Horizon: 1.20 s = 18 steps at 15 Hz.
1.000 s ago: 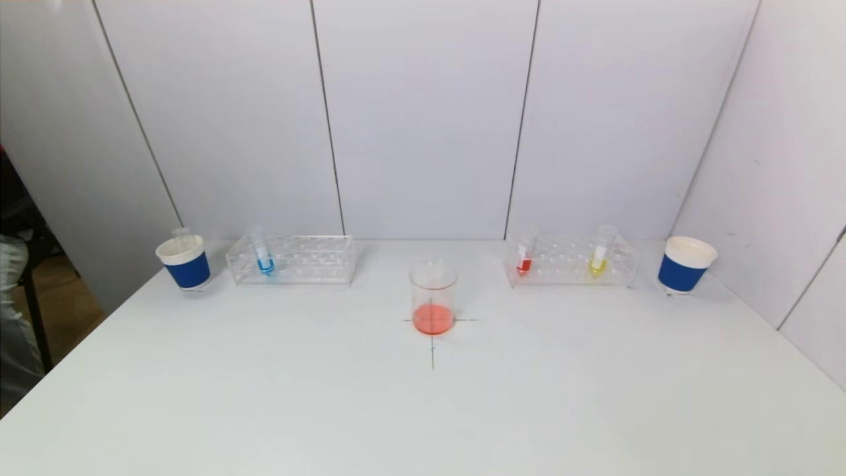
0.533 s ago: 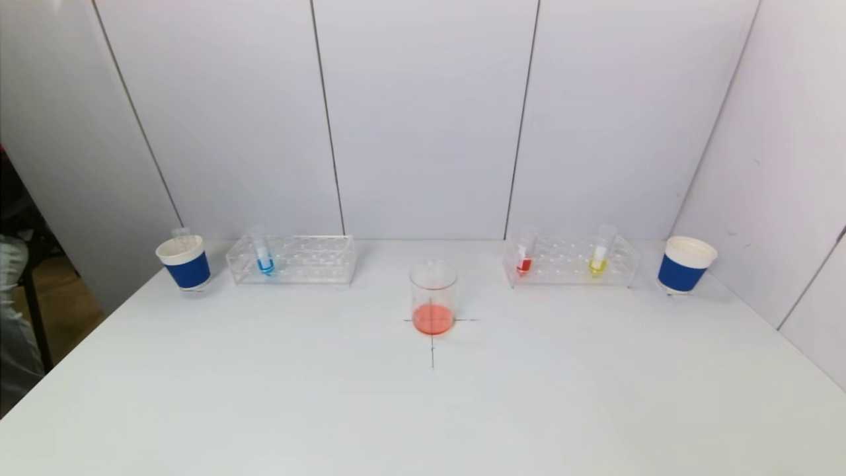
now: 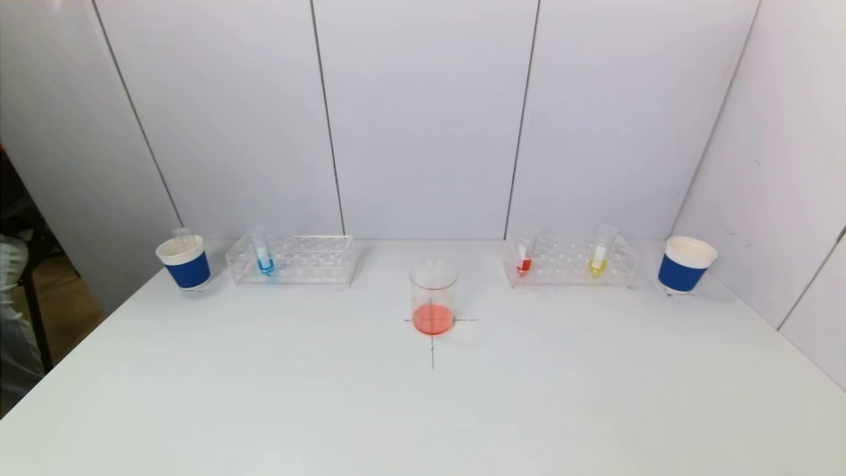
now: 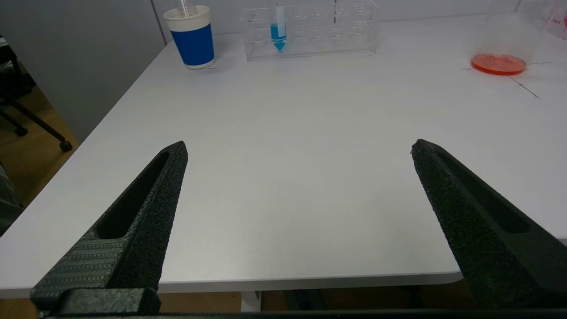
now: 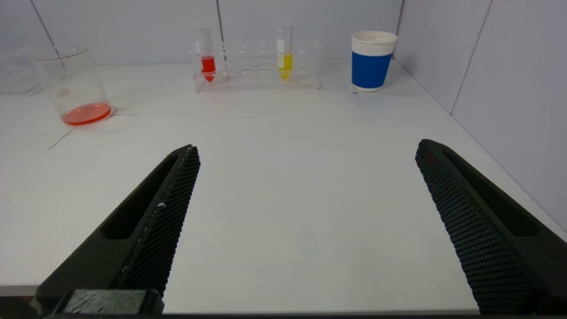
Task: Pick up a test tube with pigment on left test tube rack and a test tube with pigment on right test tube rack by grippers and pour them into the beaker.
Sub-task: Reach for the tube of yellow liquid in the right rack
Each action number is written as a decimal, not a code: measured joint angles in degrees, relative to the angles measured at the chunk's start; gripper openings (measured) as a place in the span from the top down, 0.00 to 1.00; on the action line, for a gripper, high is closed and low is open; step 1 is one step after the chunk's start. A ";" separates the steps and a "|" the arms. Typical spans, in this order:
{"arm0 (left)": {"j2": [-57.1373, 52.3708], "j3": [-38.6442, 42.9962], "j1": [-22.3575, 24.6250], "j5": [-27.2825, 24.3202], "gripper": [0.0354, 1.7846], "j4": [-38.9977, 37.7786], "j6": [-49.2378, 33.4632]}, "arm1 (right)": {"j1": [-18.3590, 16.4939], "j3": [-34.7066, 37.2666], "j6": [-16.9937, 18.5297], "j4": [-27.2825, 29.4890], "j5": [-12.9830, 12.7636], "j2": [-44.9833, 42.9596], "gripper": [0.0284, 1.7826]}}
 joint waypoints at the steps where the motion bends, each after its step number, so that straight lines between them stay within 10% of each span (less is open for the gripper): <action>1: 0.00 0.00 0.00 0.00 0.01 -0.02 0.02 | 0.04 0.00 -0.20 -0.44 0.01 0.00 0.01; 11: 0.00 0.00 0.00 0.00 0.01 -0.02 0.00 | 0.52 -26.30 -1.79 0.72 3.13 19.99 0.01; 18: 0.00 0.00 -0.02 0.00 0.01 -0.02 0.00 | 1.46 -37.60 -2.95 -16.98 3.17 52.97 0.01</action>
